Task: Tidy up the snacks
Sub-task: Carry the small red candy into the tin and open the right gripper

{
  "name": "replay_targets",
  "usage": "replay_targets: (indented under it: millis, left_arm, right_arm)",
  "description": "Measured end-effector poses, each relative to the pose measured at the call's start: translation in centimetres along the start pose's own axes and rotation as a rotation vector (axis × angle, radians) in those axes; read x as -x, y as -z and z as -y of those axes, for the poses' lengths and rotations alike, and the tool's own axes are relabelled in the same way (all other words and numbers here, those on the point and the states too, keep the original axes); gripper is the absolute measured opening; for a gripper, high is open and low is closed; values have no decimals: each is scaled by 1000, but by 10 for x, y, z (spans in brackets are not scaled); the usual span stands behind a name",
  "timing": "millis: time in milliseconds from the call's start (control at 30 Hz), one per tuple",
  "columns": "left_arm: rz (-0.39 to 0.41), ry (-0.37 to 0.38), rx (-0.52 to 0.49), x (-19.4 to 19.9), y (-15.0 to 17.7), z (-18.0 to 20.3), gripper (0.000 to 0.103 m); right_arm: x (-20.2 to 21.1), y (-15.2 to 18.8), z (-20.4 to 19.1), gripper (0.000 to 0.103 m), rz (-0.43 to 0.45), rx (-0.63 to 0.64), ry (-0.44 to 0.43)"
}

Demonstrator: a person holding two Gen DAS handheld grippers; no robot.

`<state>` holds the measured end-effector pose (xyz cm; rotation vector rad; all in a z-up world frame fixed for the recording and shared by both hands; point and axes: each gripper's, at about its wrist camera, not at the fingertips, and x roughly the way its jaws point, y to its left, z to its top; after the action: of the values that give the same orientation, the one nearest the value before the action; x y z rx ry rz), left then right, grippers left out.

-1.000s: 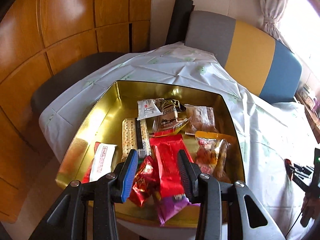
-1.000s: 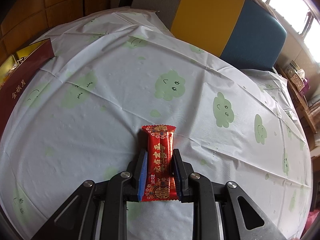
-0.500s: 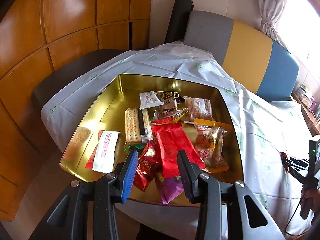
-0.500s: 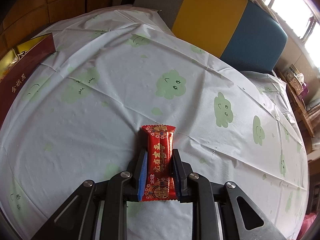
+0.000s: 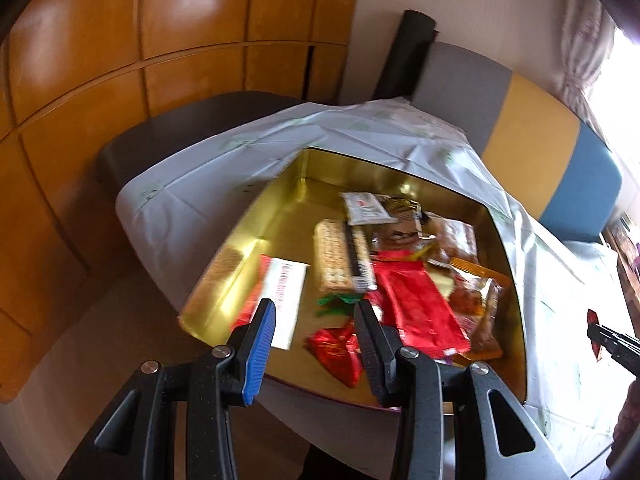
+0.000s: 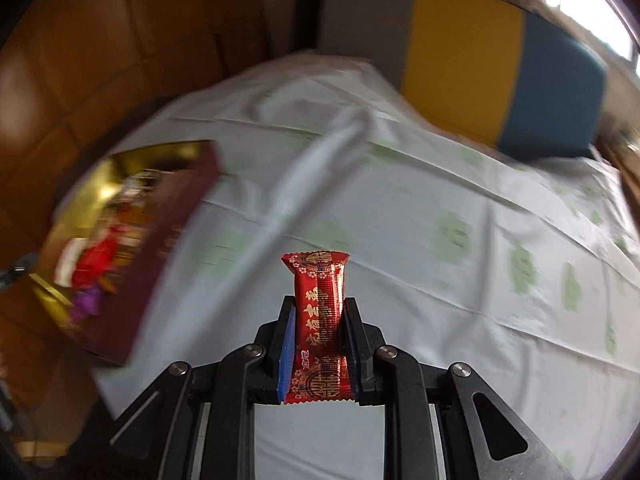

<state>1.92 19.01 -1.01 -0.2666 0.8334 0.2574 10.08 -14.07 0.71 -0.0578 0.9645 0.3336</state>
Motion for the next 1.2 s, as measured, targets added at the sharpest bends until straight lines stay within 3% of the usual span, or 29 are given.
replay_targets:
  millis: [233, 400, 533, 733, 867, 1033, 1100, 1200]
  left_arm:
    - [13, -23, 23, 3, 1, -19, 41]
    - [4, -23, 32, 1, 3, -25, 41]
    - [-6, -23, 29, -3, 6, -25, 41]
    - [-20, -11, 8, -8, 10, -18, 41]
    - [-23, -7, -10, -8, 11, -12, 41]
    - [-22, -4, -27, -5, 13, -6, 41]
    - [-18, -6, -33, -3, 13, -4, 41]
    - [-9, -10, -45, 0, 12, 0, 41]
  right_arm:
    - [-16, -22, -114, 22, -3, 167, -208]
    - [-45, -12, -160, 23, -84, 246, -244]
    - [-64, 2, -171, 24, -148, 273, -236]
    - [-76, 8, -167, 25, -156, 267, -227]
    - [-72, 10, -163, 32, -140, 250, -229]
    - [-66, 10, -166, 32, -116, 253, -212]
    - [-65, 9, -168, 25, -105, 259, -192]
    - [-73, 9, -171, 25, -115, 275, -160]
